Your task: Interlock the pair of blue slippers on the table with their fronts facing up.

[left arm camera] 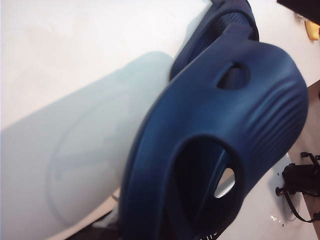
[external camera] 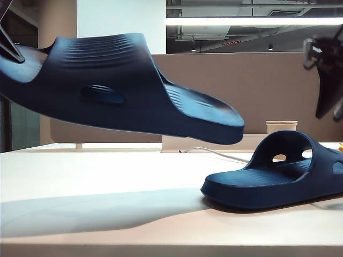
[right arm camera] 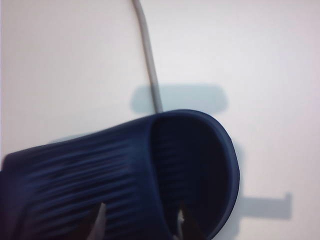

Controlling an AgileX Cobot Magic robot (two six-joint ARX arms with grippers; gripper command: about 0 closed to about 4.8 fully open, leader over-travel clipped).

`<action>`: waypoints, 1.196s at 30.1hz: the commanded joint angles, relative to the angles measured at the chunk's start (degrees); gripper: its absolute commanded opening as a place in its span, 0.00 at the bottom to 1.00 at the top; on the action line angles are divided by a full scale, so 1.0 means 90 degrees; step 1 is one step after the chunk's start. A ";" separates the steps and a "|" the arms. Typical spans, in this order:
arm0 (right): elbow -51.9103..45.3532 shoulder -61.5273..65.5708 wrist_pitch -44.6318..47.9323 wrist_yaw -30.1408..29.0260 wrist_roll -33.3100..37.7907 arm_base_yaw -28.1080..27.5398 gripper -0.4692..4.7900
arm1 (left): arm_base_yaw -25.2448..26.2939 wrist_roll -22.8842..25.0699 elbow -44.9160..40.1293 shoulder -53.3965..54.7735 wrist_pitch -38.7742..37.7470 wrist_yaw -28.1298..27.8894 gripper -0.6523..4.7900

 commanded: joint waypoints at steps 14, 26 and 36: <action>0.0012 0.0629 0.0223 -0.0532 0.0180 -0.0648 0.49 | -0.0002 0.0257 0.0022 -0.0017 0.0046 -0.0202 0.11; 0.0012 0.1039 0.0444 -0.1892 0.0362 -0.1496 0.49 | -0.0002 0.0357 0.0019 -0.0017 0.0032 -0.0029 0.11; 0.0015 0.1668 0.0532 -0.2297 0.0391 -0.1668 0.50 | -0.0002 0.0381 0.0019 -0.0017 0.0063 -0.0034 0.11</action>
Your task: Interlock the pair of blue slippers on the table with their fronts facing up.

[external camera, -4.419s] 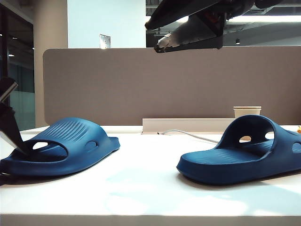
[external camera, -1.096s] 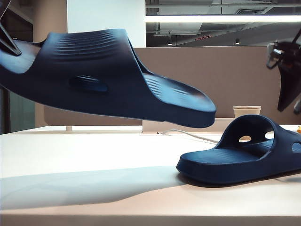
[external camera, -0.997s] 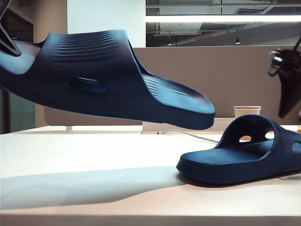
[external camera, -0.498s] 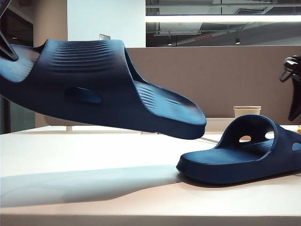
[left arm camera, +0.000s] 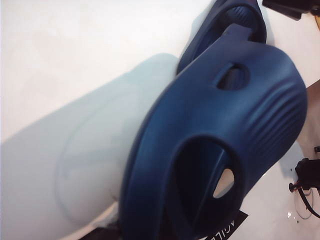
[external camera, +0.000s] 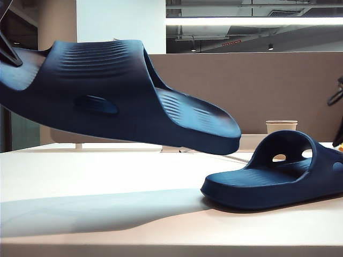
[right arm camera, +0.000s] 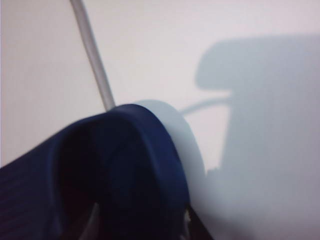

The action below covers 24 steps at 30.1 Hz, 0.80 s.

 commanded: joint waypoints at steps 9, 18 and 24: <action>0.0012 0.0333 0.0199 -0.0007 0.0002 -0.0007 0.50 | -0.0002 0.0075 0.0022 -0.0017 0.0102 0.0102 0.11; 0.0012 0.0469 0.0294 0.0017 -0.0002 -0.0053 0.50 | -0.0002 0.0148 0.0022 -0.0017 0.0100 0.0102 0.11; 0.0010 0.0542 0.0393 -0.0017 0.0000 -0.0117 0.50 | -0.0002 0.0165 0.0022 -0.0015 0.0102 0.0102 0.11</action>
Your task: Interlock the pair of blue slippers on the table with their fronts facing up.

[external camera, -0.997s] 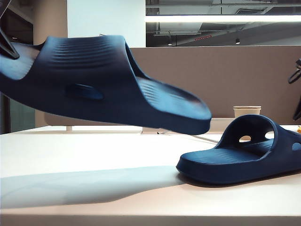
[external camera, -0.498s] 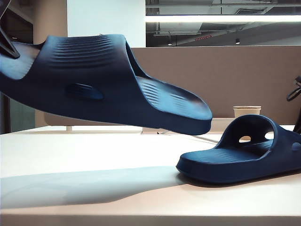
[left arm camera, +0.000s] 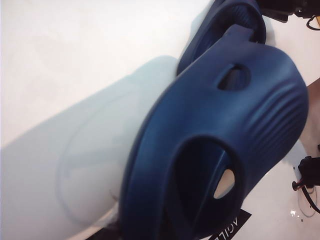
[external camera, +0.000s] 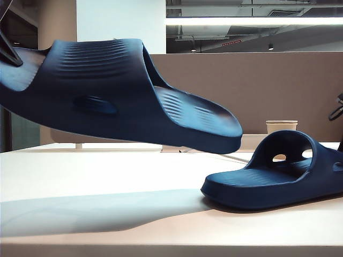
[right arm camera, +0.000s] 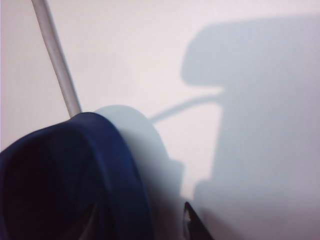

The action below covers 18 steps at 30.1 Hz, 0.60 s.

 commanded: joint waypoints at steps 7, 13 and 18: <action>0.0017 0.0279 0.0136 -0.0486 0.0005 -0.0029 0.51 | -0.0002 0.0046 0.0022 -0.0015 0.0080 0.0102 0.11; 0.0015 0.0376 0.0148 -0.0622 0.0005 -0.0032 0.51 | -0.0002 0.0053 0.0022 -0.0015 0.0083 0.0104 0.11; 0.0015 0.0398 0.0151 -0.0653 0.0005 -0.0032 0.51 | -0.0002 0.0056 0.0022 -0.0012 0.0083 0.0102 0.11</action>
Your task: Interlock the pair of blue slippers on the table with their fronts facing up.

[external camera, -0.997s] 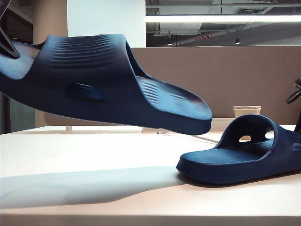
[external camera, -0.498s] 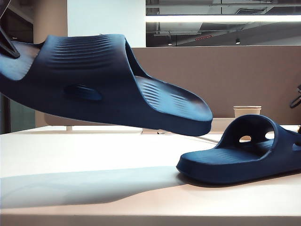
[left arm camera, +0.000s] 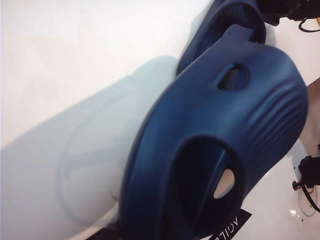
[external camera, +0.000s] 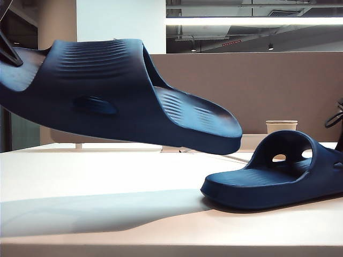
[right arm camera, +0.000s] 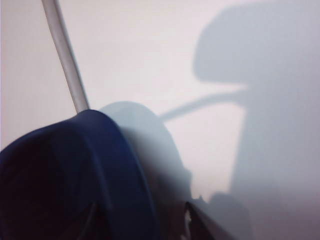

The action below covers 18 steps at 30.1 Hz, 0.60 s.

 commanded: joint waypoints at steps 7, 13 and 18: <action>0.0012 0.0002 0.0066 -0.0136 0.0000 0.0002 0.28 | -0.0002 0.0044 0.0022 -0.0015 0.0085 0.0097 0.11; 0.0012 0.0002 0.0114 -0.0189 0.0056 -0.0005 0.20 | 0.0000 0.0036 0.0022 -0.0015 0.0141 0.0068 0.11; 0.0015 0.0002 0.0282 -0.0512 0.0270 -0.0017 0.19 | 0.0000 0.0024 0.0022 -0.0015 0.0158 -0.0238 0.11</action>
